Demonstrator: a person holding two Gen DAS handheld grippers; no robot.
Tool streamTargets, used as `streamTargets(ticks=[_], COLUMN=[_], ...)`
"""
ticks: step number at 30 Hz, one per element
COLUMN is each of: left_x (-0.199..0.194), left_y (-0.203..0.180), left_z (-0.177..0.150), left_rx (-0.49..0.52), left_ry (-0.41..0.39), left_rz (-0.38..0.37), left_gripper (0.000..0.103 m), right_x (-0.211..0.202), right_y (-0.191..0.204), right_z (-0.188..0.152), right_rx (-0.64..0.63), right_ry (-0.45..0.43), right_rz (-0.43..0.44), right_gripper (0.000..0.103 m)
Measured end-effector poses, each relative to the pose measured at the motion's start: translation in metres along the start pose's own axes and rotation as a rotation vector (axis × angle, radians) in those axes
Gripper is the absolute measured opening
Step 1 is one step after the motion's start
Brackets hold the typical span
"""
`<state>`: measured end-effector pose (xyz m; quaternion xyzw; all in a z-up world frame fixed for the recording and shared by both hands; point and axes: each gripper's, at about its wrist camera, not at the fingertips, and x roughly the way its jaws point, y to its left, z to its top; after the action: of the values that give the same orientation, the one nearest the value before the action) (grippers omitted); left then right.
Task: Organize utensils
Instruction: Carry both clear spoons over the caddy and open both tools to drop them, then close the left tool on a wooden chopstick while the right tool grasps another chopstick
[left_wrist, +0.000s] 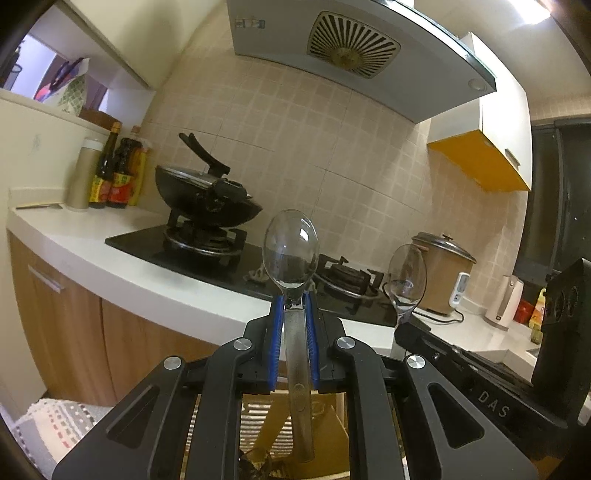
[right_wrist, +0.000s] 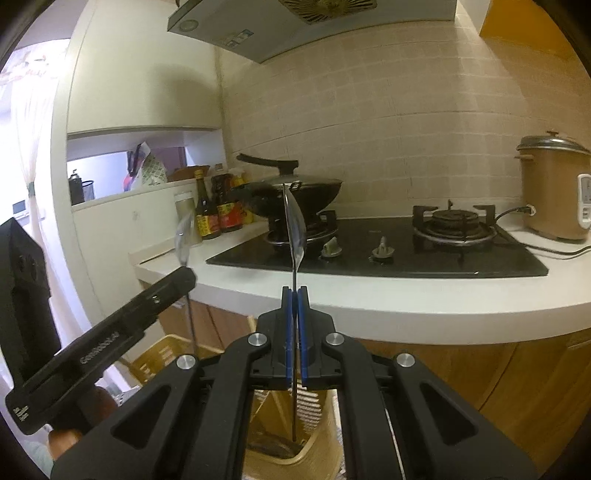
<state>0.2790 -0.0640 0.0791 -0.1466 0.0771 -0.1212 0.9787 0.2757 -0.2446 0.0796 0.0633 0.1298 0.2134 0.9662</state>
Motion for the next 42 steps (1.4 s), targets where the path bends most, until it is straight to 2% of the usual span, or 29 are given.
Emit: streamTargets(ticks=[3,4,5,7,8,21,24,26,27,29,31,32,35,37,40,42], left_x=[-0.005,-0.007,-0.009,-0.015,-0.017,-0.078,-0.097,-0.11,-0.119,-0.131,-0.147,-0.154,-0.168,-0.171,-0.179,-0.18], left_y=[0.002,0.004,0.004,0.006,0.007,0.007,0.004,0.004,0.007,0.016,0.032,0.04,0.079,0.099,0.128,0.139], left_z=[0.0,0.0,0.001,0.002,0.003,0.022,0.026,0.025,0.023,0.017,0.008,0.003,-0.024,-0.043,-0.078,-0.096], left_rx=[-0.002,-0.007,-0.009,-0.01,-0.011,-0.034,-0.018,0.001,0.009,0.007,-0.015,-0.03,-0.136,-0.212,-0.338,-0.397], left_ry=[0.013,0.017,0.019,0.025,0.03,0.059,0.095,0.14,0.186,0.246,0.319,0.358,0.539,0.645,0.741,0.785], left_rz=[-0.018,-0.024,-0.024,-0.029,-0.033,-0.059,-0.056,-0.038,-0.024,0.001,0.063,0.084,0.157,0.173,0.218,0.222], left_gripper=[0.016,0.024,0.027,0.028,0.028,0.028,0.029,0.033,0.033,0.042,0.044,0.044,0.044,0.044,0.044,0.044], right_x=[-0.006,-0.008,-0.011,-0.017,-0.02,-0.077,-0.093,-0.1,-0.102,-0.097,-0.09,-0.089,-0.085,-0.08,-0.069,-0.065], right_y=[-0.003,-0.004,-0.006,-0.01,-0.011,0.007,0.016,0.023,0.025,0.03,0.036,0.038,0.046,0.049,0.052,0.049], right_z=[-0.003,-0.002,-0.003,-0.004,-0.004,-0.006,-0.005,-0.007,-0.01,-0.019,-0.038,-0.046,-0.071,-0.088,-0.108,-0.118], right_rx=[0.03,0.04,0.053,0.074,0.078,0.089,0.086,0.081,0.08,0.101,0.135,0.138,0.15,0.158,0.183,0.224], right_ry=[0.009,0.011,0.011,0.016,0.016,0.036,0.066,0.123,0.162,0.311,0.484,0.532,0.653,0.717,0.812,0.866], right_rz=[0.022,0.025,0.026,0.027,0.024,0.003,-0.018,-0.027,-0.028,0.015,0.042,0.039,0.054,0.064,0.084,0.088], right_gripper=[0.003,0.004,0.006,0.018,0.021,0.021,0.021,0.021,0.021,0.021,0.021,0.021,0.021,0.021,0.021,0.021])
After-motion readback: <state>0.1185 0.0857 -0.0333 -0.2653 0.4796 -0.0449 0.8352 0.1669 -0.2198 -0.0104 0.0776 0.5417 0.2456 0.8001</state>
